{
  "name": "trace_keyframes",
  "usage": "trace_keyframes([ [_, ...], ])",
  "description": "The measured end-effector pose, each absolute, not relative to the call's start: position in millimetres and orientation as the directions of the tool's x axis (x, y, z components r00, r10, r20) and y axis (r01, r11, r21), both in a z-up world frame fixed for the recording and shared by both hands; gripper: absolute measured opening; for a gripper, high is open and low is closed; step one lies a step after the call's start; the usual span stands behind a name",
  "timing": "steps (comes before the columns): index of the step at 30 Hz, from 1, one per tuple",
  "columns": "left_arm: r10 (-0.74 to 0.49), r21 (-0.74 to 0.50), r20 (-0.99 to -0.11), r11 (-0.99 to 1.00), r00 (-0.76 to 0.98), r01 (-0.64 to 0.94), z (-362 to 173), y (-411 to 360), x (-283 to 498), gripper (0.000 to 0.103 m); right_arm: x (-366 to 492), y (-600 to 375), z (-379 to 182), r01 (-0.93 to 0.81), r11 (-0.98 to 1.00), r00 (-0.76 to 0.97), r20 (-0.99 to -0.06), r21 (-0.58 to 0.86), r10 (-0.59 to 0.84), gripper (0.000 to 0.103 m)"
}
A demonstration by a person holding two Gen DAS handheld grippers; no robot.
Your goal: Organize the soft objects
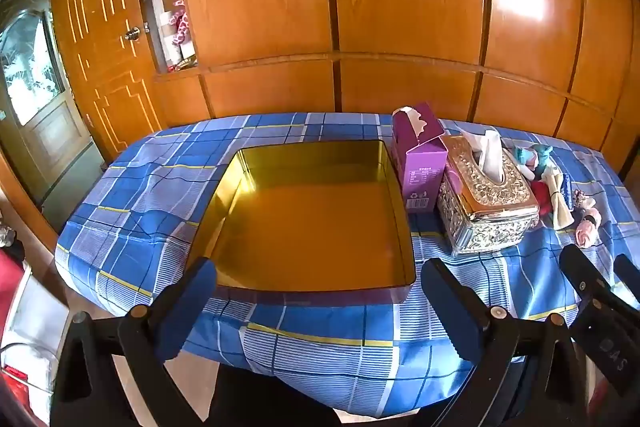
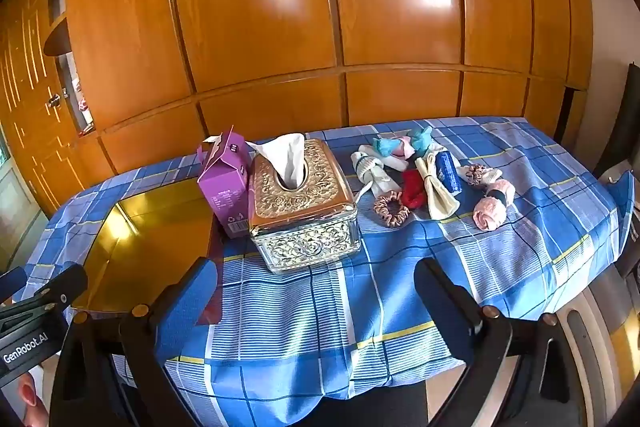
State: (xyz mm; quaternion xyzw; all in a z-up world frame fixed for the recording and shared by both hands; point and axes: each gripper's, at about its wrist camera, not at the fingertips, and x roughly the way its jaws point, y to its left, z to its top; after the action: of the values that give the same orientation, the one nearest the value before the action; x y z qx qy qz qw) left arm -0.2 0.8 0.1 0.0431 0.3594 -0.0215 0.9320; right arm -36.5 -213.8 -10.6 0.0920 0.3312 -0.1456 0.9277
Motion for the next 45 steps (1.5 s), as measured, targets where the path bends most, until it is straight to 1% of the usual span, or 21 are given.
trace_keyframes([
  [6, -0.014, 0.06, -0.687, 0.995, 0.727, 0.076, -5.2, 0.9, 0.0, 0.103, -26.7, -216.0, -12.4, 0.344, 0.935, 0.731, -0.649, 0.085, -0.21, 0.101],
  [10, -0.016, 0.06, -0.694, 0.995, 0.72, 0.081, -4.5, 0.3, 0.9, 0.103, -34.7, -207.9, -14.7, 0.328, 0.941, 0.751, -0.627, 0.081, -0.208, 0.101],
  [18, -0.014, 0.06, -0.71, 0.995, 0.704, 0.08, -7.6, -2.8, 7.3, 0.103, -36.1, -208.9, -13.9, 0.316, 0.946, 0.746, -0.635, 0.076, -0.199, 0.101],
  [45, -0.016, 0.052, -0.72, 0.996, 0.693, 0.078, -12.0, -0.7, 10.3, 0.103, -34.7, -210.0, -16.5, 0.314, 0.947, 0.738, -0.646, 0.073, -0.195, 0.101],
])
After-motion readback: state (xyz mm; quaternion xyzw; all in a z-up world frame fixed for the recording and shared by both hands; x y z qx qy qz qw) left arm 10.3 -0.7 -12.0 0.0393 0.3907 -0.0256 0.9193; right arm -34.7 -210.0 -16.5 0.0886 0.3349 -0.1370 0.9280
